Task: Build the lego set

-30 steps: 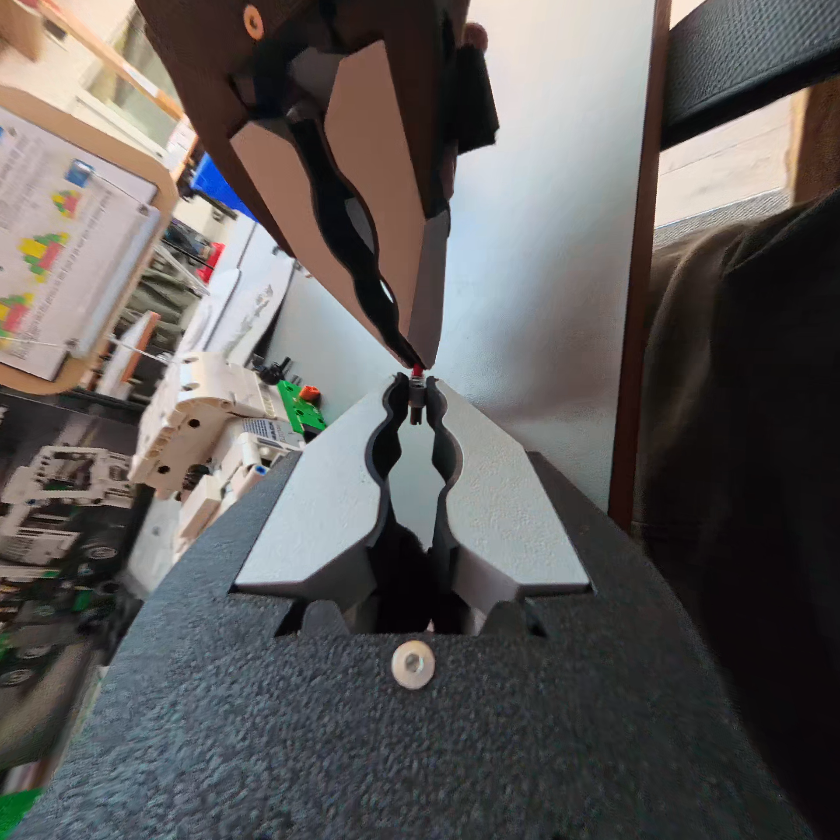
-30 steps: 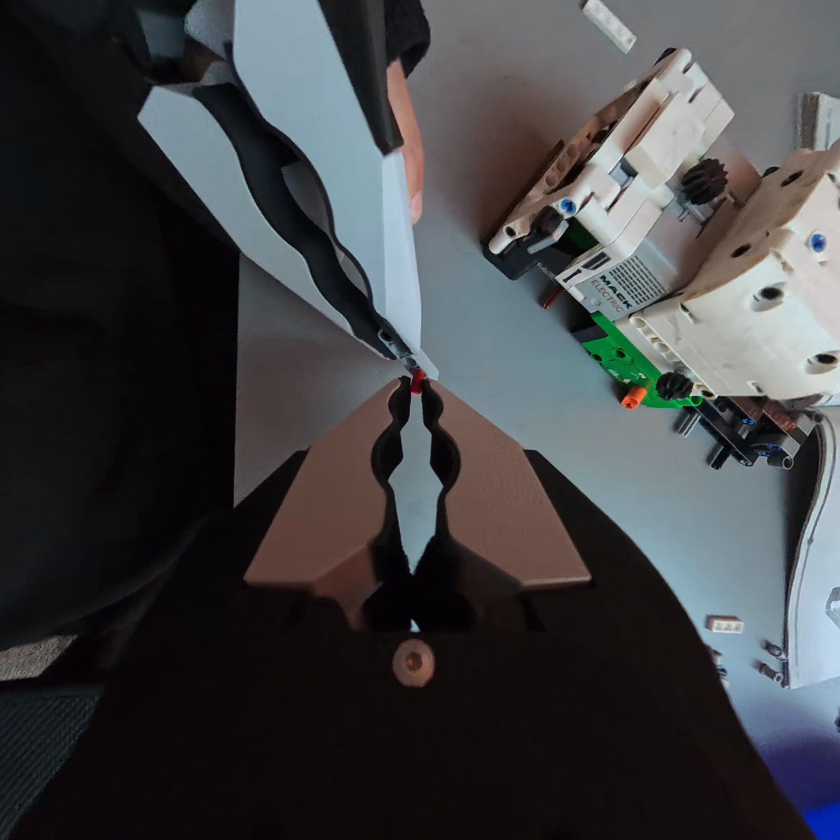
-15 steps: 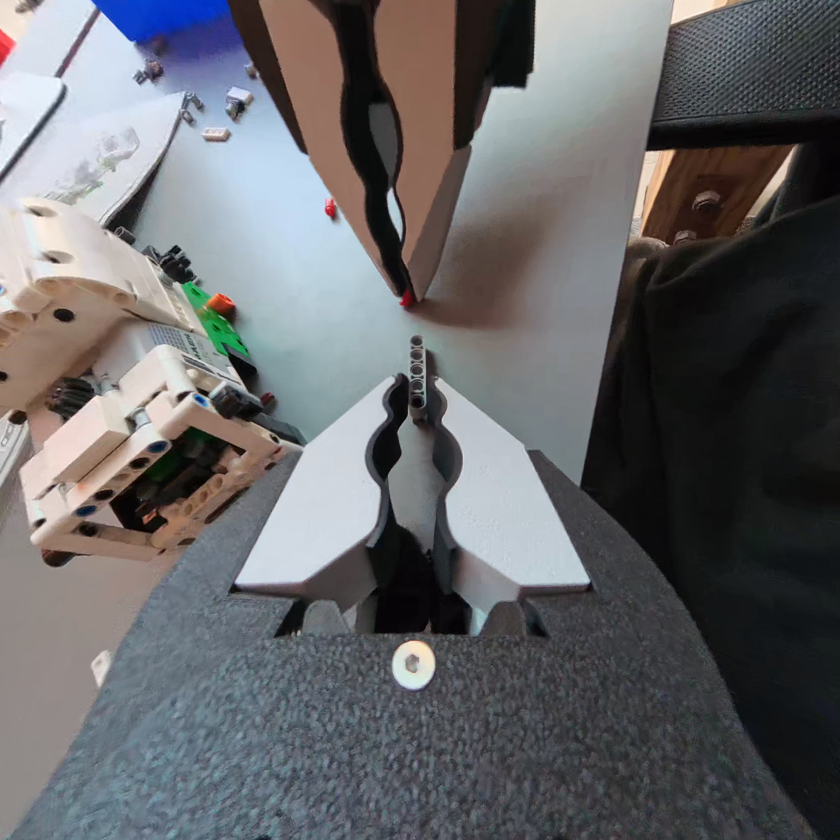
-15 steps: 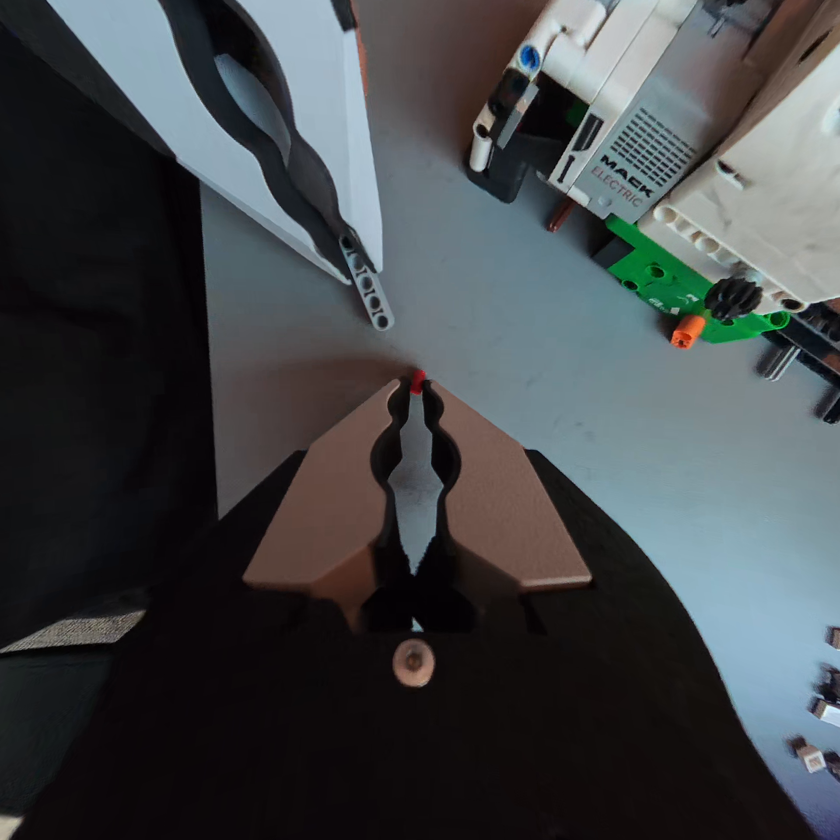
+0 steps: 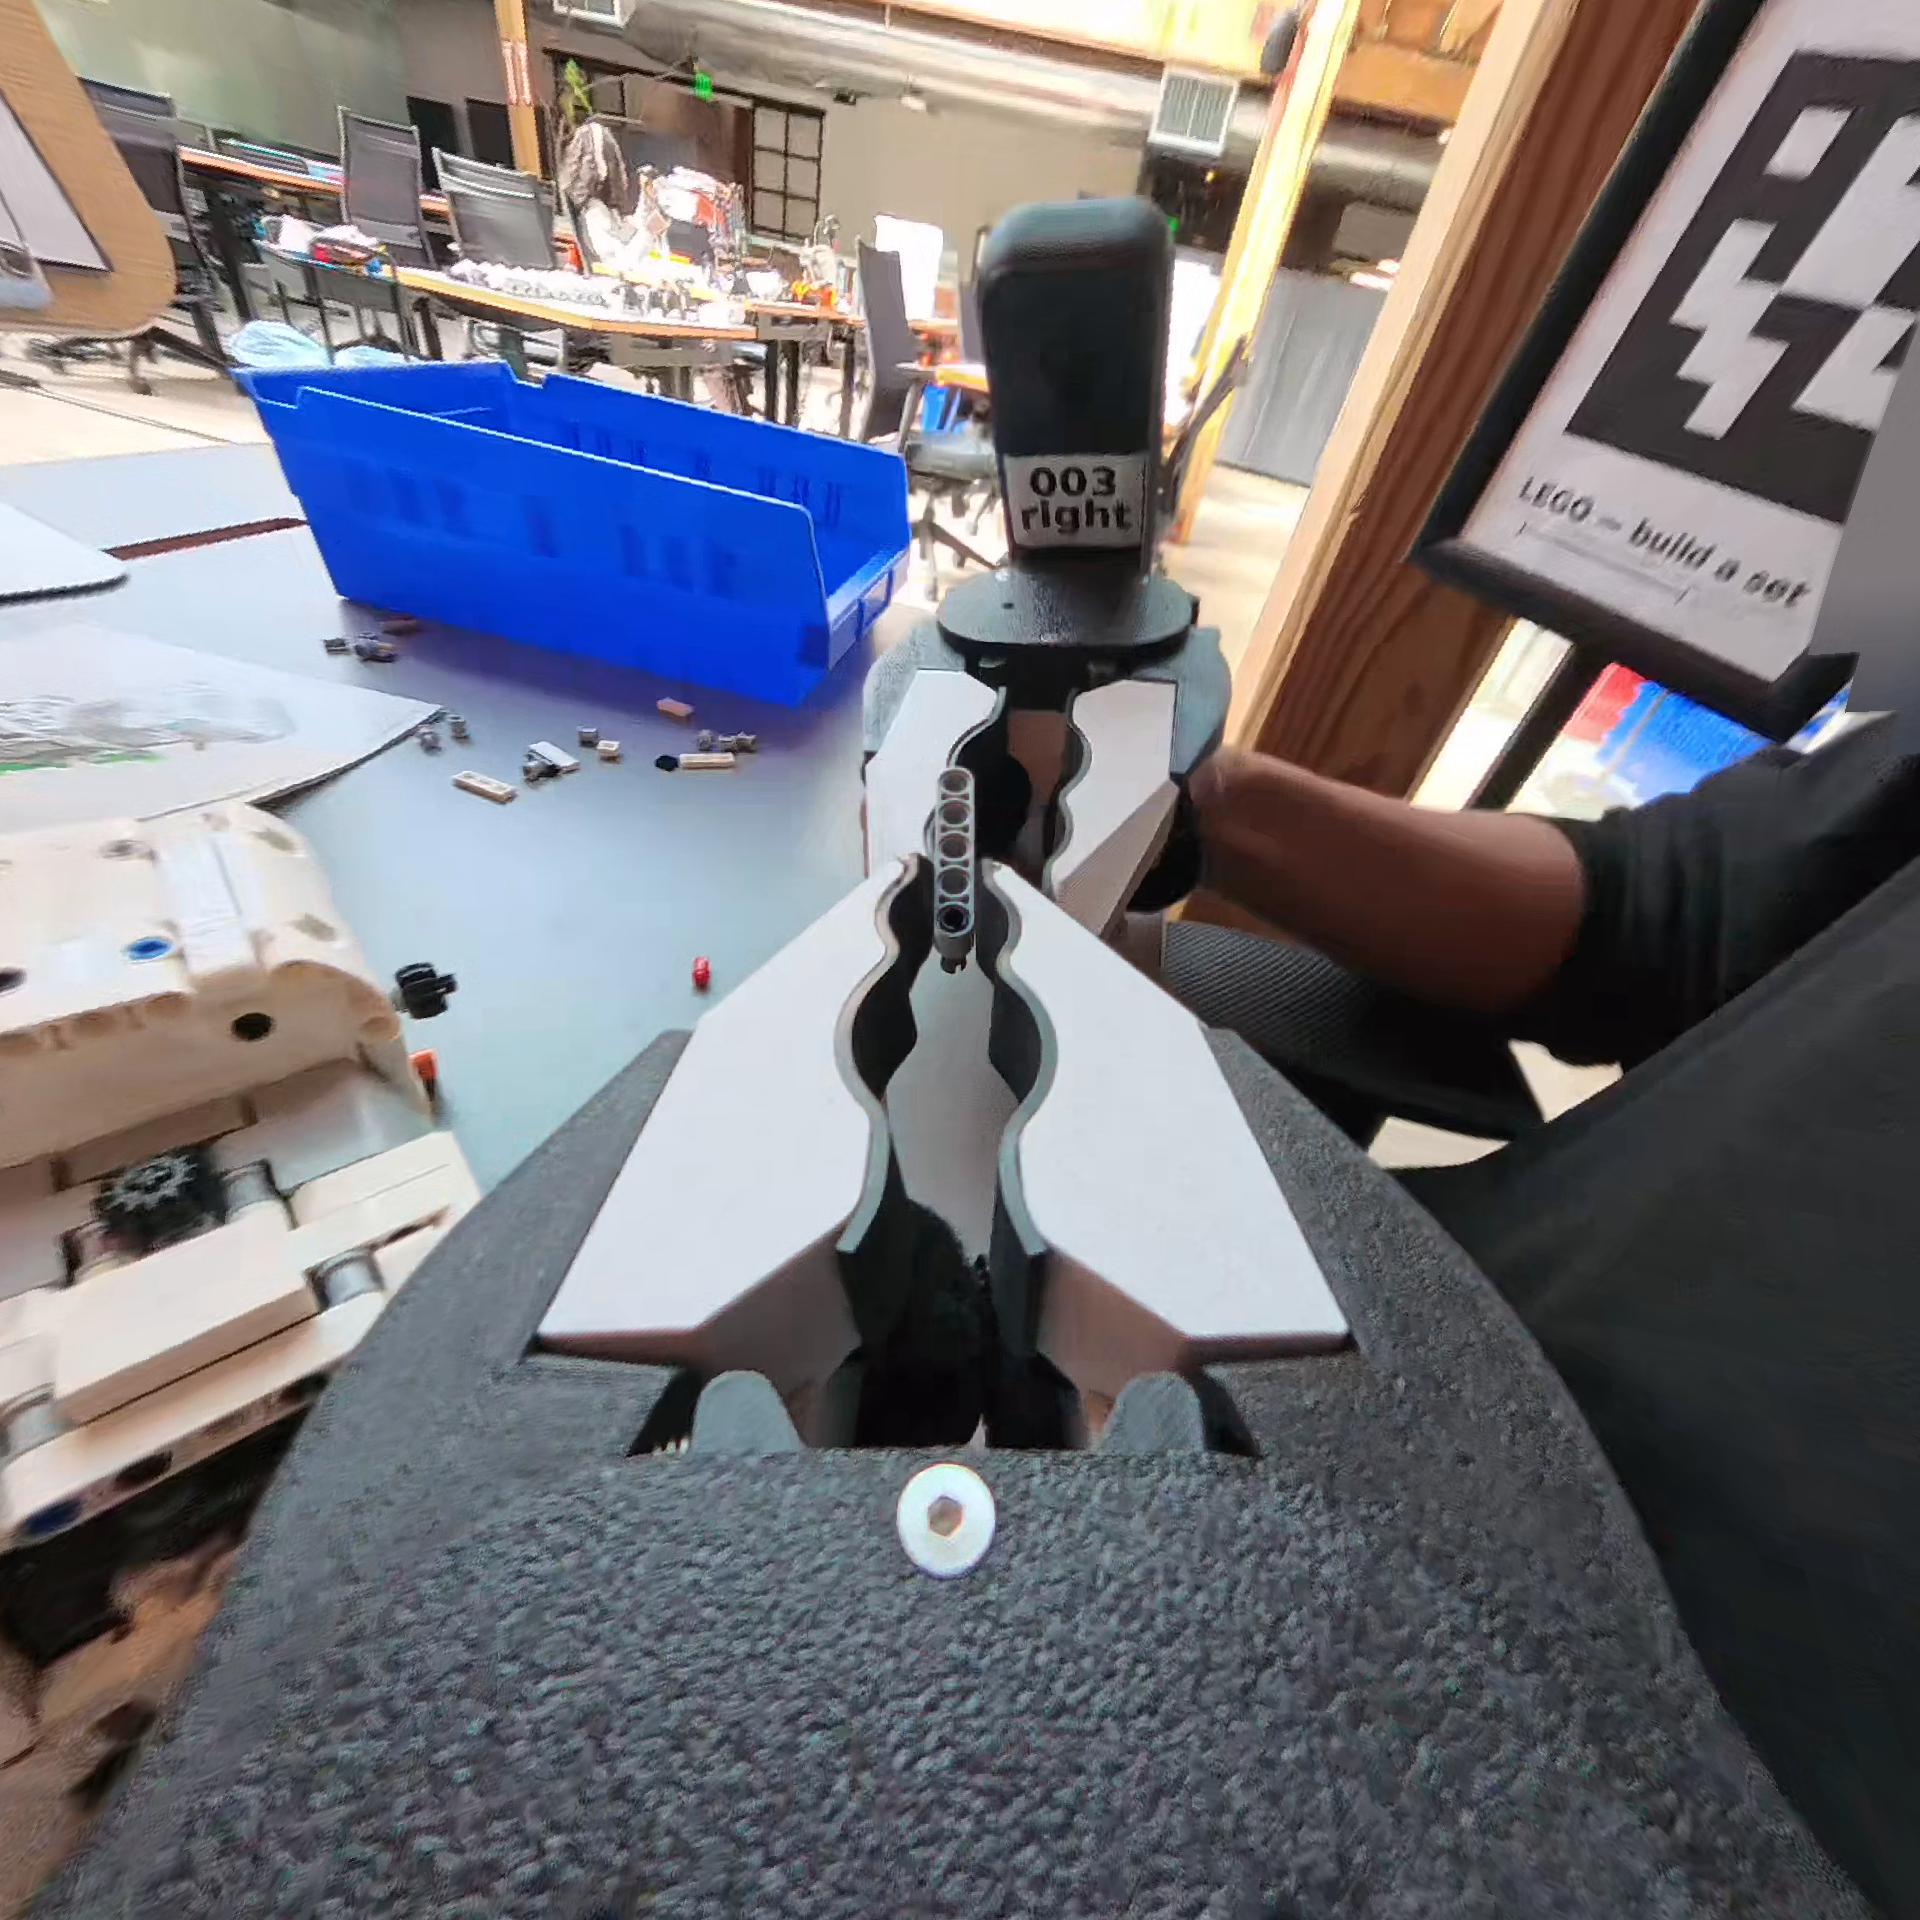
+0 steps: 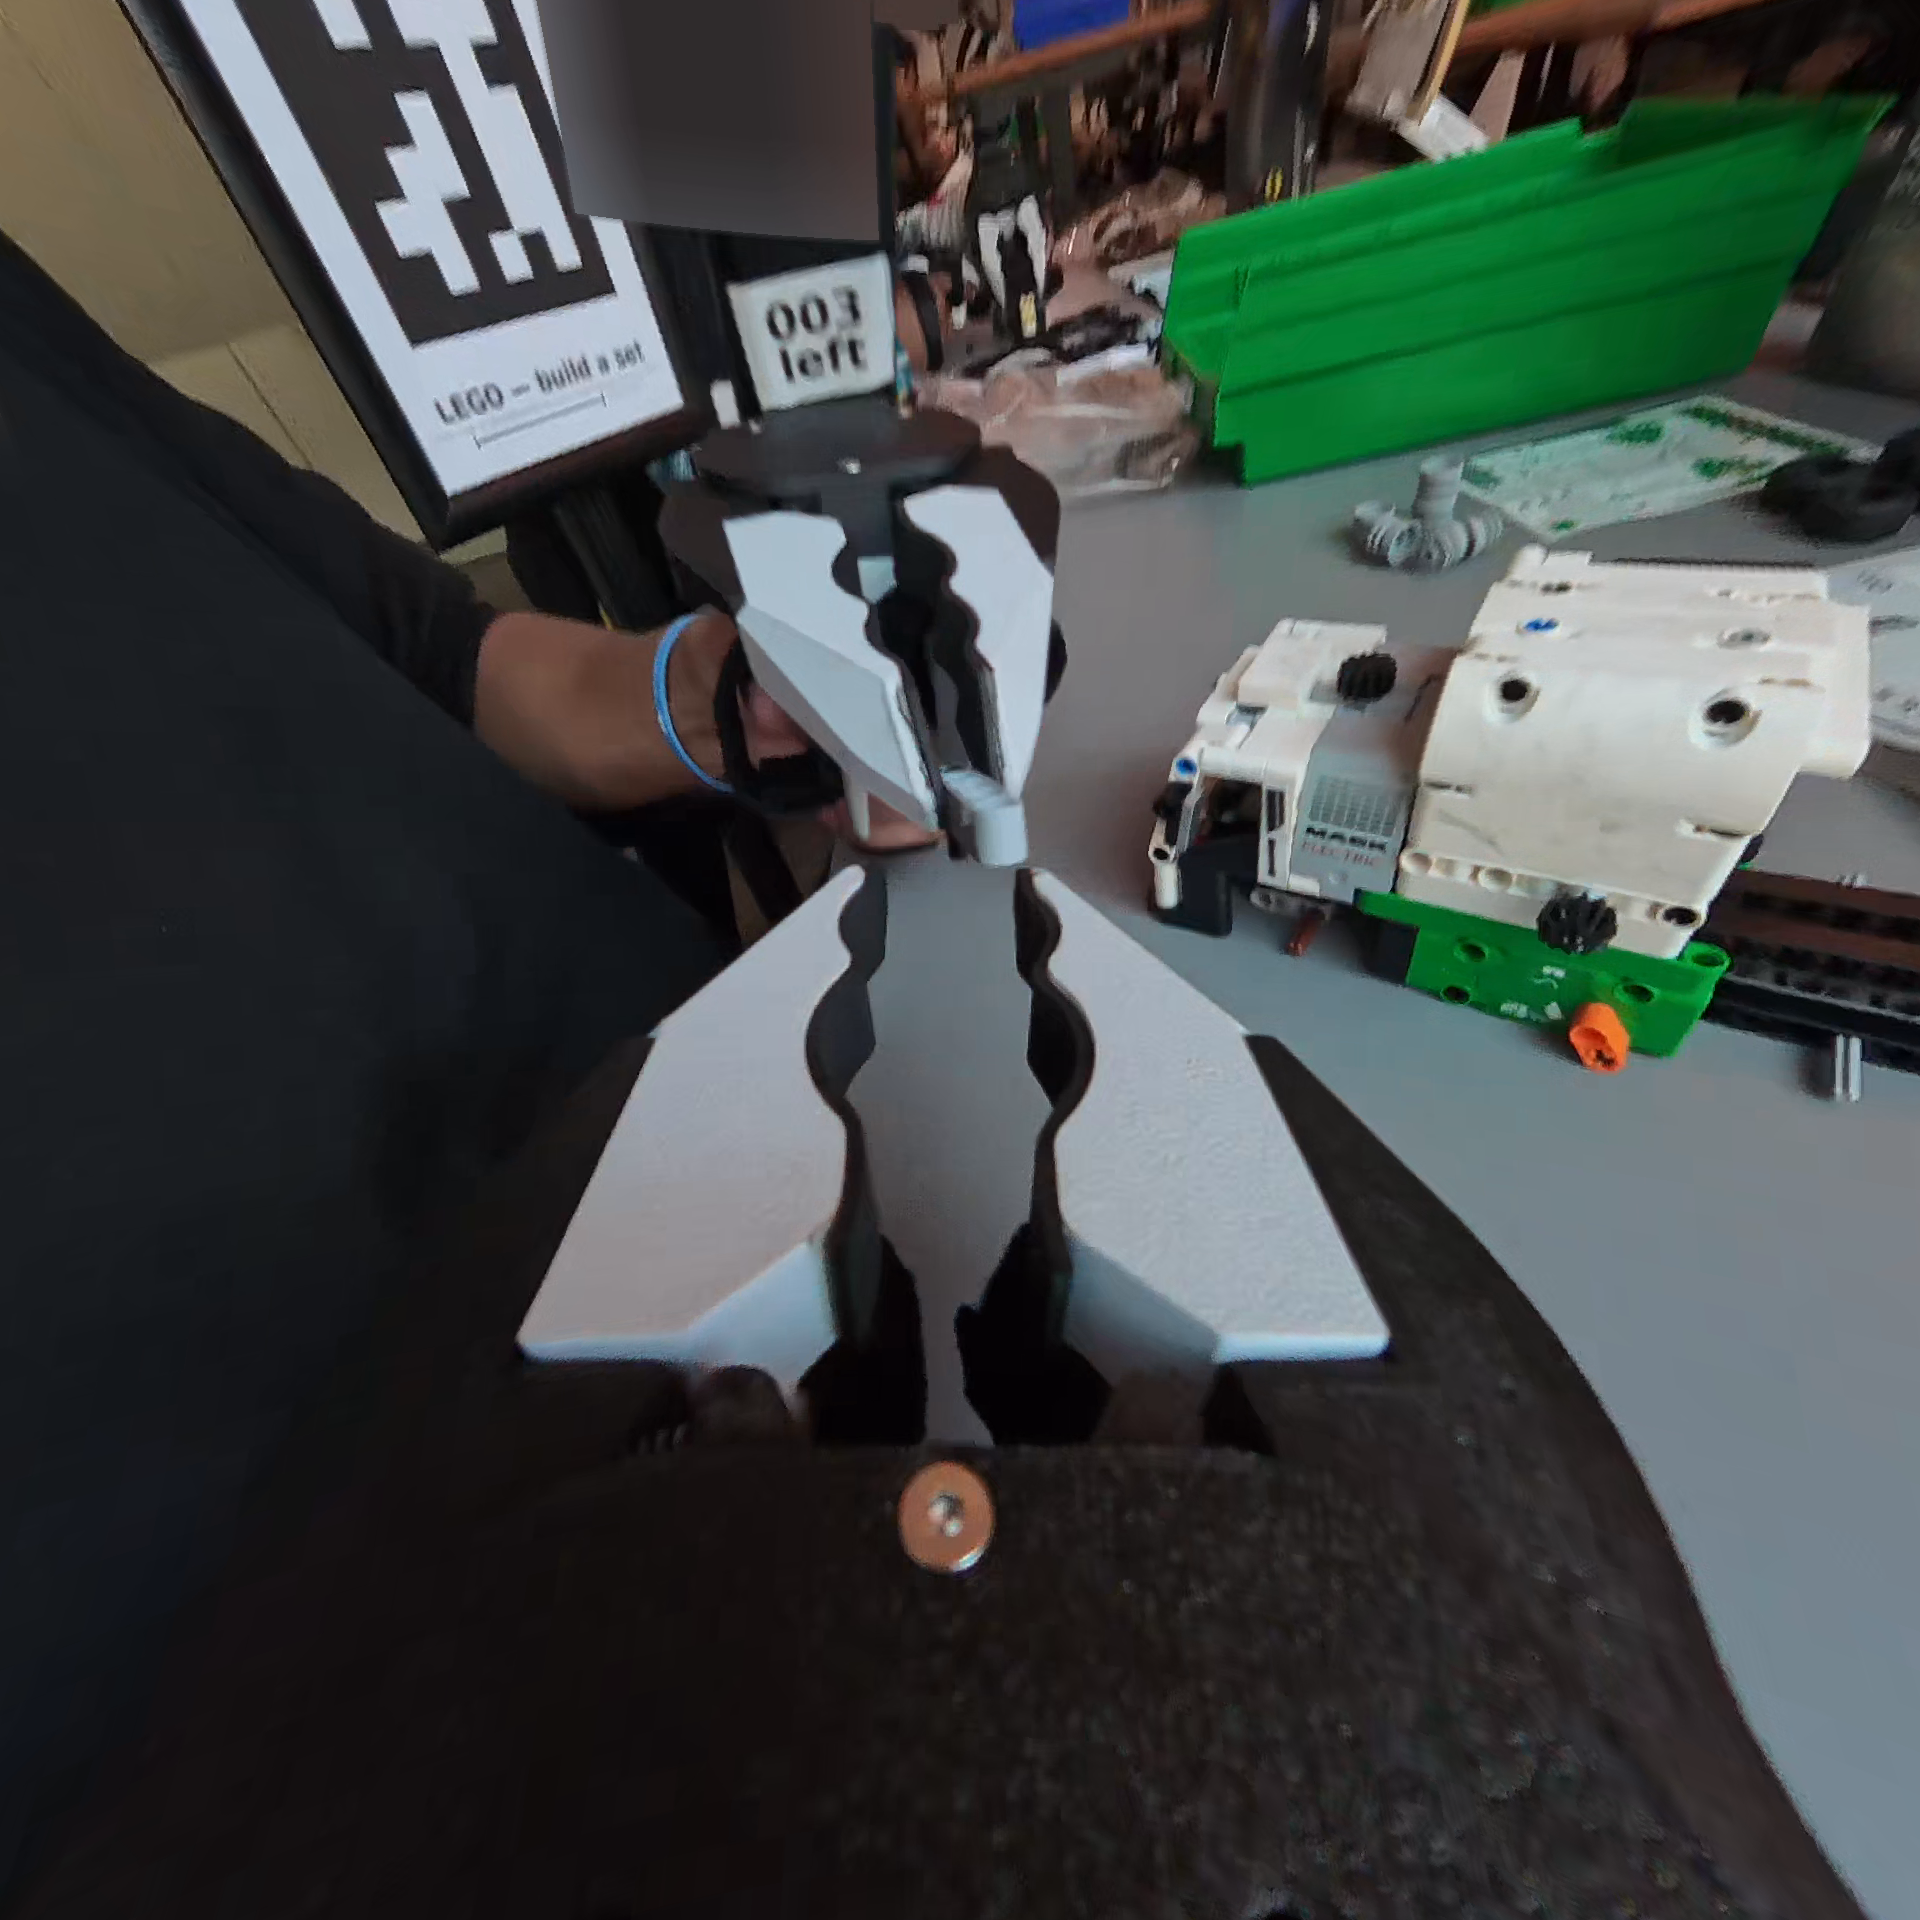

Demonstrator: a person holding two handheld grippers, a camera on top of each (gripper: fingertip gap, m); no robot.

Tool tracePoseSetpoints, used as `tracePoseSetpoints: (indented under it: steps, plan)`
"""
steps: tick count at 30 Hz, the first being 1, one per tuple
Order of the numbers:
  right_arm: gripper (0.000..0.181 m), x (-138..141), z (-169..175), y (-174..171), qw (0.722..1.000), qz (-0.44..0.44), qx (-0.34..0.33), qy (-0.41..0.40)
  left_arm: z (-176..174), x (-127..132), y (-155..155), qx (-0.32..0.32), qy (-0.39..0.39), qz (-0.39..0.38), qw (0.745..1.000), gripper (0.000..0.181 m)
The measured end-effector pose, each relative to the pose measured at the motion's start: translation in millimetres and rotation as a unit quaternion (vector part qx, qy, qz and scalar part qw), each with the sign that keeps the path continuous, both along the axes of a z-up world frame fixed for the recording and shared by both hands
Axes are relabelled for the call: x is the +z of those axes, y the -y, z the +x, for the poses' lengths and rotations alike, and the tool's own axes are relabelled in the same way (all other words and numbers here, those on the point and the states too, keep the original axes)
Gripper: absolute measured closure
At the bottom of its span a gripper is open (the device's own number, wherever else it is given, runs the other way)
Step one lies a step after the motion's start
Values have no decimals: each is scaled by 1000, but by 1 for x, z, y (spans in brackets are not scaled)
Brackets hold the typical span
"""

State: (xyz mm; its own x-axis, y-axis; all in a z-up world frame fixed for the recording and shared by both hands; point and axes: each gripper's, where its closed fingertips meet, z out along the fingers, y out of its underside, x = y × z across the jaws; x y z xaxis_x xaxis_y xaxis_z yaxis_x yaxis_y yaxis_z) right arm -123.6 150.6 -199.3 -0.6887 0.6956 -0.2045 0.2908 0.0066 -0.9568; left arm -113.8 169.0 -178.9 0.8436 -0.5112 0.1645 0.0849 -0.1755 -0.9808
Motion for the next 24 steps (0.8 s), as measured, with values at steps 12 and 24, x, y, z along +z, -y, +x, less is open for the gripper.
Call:
tracePoseSetpoints:
  steps: [12, 24]
  plan:
    - [178, 15, 17, -12, 997, -26, -46, -59, 22, 8, -9, -53, 35, 13, 998, 175]
    - [172, 24, 26, -13, 995, -59, -34, -79, 25, 10, -3, -62, -21, 6, 998, 176]
